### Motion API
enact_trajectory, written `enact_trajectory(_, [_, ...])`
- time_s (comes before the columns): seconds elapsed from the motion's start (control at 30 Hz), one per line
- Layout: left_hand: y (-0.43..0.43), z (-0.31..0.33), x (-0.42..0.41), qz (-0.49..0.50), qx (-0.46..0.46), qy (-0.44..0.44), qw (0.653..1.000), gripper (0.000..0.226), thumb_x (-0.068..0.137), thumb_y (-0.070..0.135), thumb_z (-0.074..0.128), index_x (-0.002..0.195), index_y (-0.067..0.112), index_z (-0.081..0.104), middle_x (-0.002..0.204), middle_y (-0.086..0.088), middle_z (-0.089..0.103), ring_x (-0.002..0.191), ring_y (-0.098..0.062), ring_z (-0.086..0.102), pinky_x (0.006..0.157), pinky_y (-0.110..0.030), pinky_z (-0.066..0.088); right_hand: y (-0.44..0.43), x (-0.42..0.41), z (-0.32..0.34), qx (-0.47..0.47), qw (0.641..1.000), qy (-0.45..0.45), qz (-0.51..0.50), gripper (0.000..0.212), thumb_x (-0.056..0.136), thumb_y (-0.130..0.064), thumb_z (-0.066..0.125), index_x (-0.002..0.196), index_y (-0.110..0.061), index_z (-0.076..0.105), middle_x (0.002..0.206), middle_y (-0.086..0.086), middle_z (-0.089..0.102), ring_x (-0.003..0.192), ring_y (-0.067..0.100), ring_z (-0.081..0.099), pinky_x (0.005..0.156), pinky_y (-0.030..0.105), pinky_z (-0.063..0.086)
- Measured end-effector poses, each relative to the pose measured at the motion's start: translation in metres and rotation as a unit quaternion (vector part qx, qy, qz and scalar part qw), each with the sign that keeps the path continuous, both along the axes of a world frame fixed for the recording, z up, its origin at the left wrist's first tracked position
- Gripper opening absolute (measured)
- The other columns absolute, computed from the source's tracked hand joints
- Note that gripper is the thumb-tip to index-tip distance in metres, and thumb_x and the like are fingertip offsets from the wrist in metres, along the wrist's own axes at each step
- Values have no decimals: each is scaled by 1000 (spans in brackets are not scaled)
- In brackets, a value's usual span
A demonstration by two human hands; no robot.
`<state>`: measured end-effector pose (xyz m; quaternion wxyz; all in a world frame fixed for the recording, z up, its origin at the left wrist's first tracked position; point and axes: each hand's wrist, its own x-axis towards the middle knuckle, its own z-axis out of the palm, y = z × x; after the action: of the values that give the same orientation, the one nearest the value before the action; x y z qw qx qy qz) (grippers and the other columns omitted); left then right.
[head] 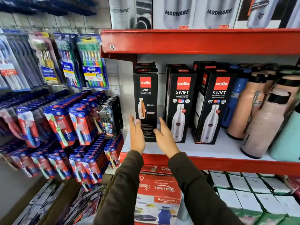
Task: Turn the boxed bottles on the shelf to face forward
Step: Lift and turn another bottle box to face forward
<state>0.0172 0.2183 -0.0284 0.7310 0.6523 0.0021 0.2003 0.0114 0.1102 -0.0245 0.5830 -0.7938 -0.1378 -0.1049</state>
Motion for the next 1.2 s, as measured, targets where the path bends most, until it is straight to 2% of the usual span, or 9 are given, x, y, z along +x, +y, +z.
enact_trajectory(0.1, [14, -1, 5, -88, -41, 22, 995, 51, 103, 50, 13, 125, 33, 57, 110, 25, 72, 104, 16, 61, 83, 1, 44, 9, 8, -2, -31, 999, 24, -4, 59, 96, 3, 39, 152, -10, 23, 136, -3, 37, 123, 3, 29, 78, -13, 19])
enact_trajectory(0.2, [24, -3, 7, -99, -51, 36, 993, 60, 99, 59, 9, 134, 29, 48, 106, 26, 63, 85, 25, 61, 65, 5, 43, 15, 7, -4, -40, 999, -1, -30, 58, 93, 1, 50, 147, -12, 32, 136, 3, 51, 123, 10, 46, 89, 3, 31])
enact_trajectory(0.3, [30, -5, 6, -91, -48, 30, 994, 57, 99, 60, 14, 137, 30, 46, 114, 23, 61, 93, 22, 61, 78, 0, 44, 20, 4, -8, -43, 997, -41, -56, 62, 86, -4, 67, 140, -12, 39, 131, 3, 55, 121, 13, 52, 101, 20, 39])
enact_trajectory(0.4, [32, -8, -1, -73, -55, 17, 996, 63, 99, 59, 24, 140, 20, 52, 129, 10, 60, 118, 0, 57, 105, -24, 41, 23, 4, -6, -37, 993, -74, -80, 77, 75, -11, 80, 140, -16, 38, 132, 0, 53, 122, 9, 48, 103, 22, 37])
enact_trajectory(0.57, [35, -11, -16, -22, -67, -29, 997, 60, 96, 59, 34, 124, 18, 67, 115, 8, 72, 112, -8, 67, 97, -28, 54, 28, 6, -2, -27, 985, -104, -136, 92, 63, -27, 89, 138, -24, 37, 132, -3, 53, 124, 9, 49, 102, 25, 40])
enact_trajectory(0.77, [39, -14, -18, 43, -57, -67, 995, 48, 96, 53, 45, 116, 19, 72, 106, 6, 77, 102, -10, 72, 90, -32, 57, 29, 5, 1, -1, 982, -115, -150, 84, 58, -33, 89, 130, -30, 45, 122, -11, 59, 115, 4, 55, 96, 19, 45])
enact_trajectory(0.87, [43, -12, -9, 106, -25, -74, 991, 30, 100, 31, 50, 125, 21, 64, 119, 0, 69, 107, -12, 65, 88, -28, 52, 27, 2, 0, 31, 987, -85, -133, 85, 58, -30, 87, 131, -34, 44, 124, -14, 58, 117, 2, 54, 102, 24, 45])
enact_trajectory(1.0, [48, -8, 10, 15, 34, 9, 999, 43, 104, 26, 39, 144, 9, 44, 148, -3, 46, 134, -11, 42, 112, -24, 30, 23, -3, 1, 39, 992, -76, -88, 82, 62, -30, 82, 125, -61, 39, 120, -37, 54, 116, -13, 51, 100, 16, 44])
enact_trajectory(1.2, [47, -12, 8, -16, 26, -7, 1000, 41, 105, 26, 36, 145, 19, 39, 128, 18, 42, 119, 4, 40, 103, -21, 29, 16, 4, -2, 30, 997, -67, -38, 88, 80, -18, 73, 152, -33, 25, 147, -21, 38, 139, -3, 35, 118, 32, 31])
